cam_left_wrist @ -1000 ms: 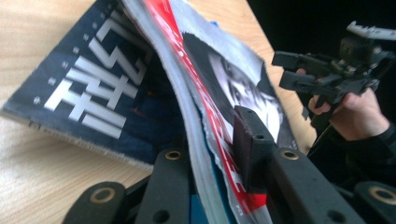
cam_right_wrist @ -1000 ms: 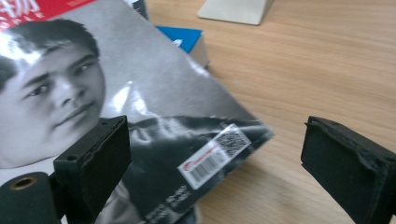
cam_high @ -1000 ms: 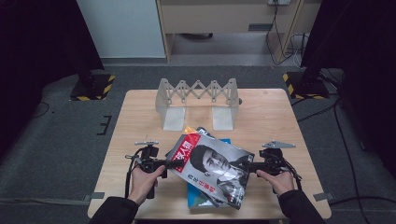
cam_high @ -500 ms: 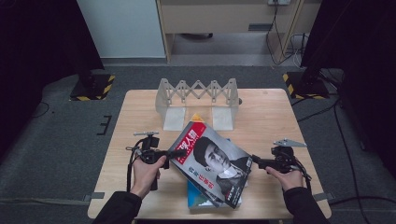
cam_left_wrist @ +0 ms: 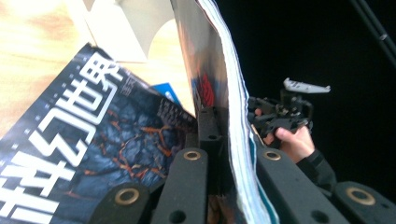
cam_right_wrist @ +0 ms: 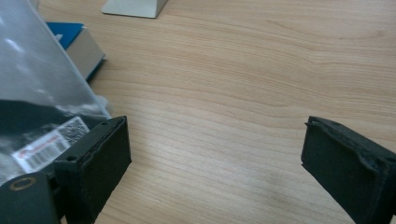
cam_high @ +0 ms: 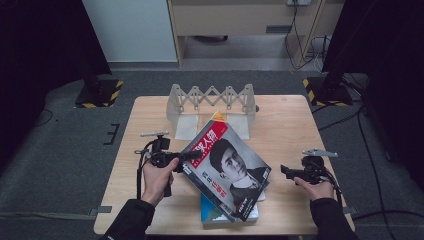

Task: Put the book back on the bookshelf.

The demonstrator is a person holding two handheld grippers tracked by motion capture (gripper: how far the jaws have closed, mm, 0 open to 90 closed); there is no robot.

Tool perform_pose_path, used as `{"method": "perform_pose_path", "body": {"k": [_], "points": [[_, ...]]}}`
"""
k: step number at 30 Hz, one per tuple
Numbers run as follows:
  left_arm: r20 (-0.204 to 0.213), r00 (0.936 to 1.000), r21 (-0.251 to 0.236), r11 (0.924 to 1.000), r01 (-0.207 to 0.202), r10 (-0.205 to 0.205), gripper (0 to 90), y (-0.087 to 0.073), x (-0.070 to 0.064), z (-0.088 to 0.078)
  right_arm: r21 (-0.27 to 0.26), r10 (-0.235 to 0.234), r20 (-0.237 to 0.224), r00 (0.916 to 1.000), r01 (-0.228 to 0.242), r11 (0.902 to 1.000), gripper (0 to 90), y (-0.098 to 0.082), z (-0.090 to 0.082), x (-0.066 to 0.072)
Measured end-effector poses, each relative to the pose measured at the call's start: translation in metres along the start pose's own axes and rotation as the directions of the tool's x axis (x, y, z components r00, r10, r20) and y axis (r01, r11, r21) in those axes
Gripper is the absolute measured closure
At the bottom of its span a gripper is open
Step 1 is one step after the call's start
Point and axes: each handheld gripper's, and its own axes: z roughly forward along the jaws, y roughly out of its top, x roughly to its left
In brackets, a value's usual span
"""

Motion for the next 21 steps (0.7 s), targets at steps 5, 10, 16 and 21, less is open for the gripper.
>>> {"method": "perform_pose_path", "body": {"k": [5, 10, 16, 21], "points": [[0.025, 0.9997, -0.028, 0.9996, -0.003, 0.004, 85.9, 0.011, -0.009, -0.003, 0.021, -0.02, 0.032, 0.9993, 0.019, 0.9996, 8.5, -0.002, 0.003, -0.004], [0.014, 0.9997, -0.059, 0.998, -0.019, 0.02, 85.9, 0.024, -0.02, -0.01, 0.026, -0.028, 0.048, 0.9985, 0.027, 0.9993, 8.2, -0.002, 0.003, -0.007], [-0.005, 0.999, -0.12, 0.9918, -0.044, 0.044, 85.8, 0.044, -0.031, -0.021, 0.047, -0.051, 0.073, 0.996, 0.047, 0.9978, 7.9, -0.005, 0.005, -0.012], [-0.057, 0.9963, -0.148, 0.9864, -0.072, 0.064, 85.8, 0.055, -0.032, -0.031, 0.053, -0.046, 0.082, 0.9956, 0.041, 0.9977, 7.7, -0.006, 0.006, -0.015]]}}
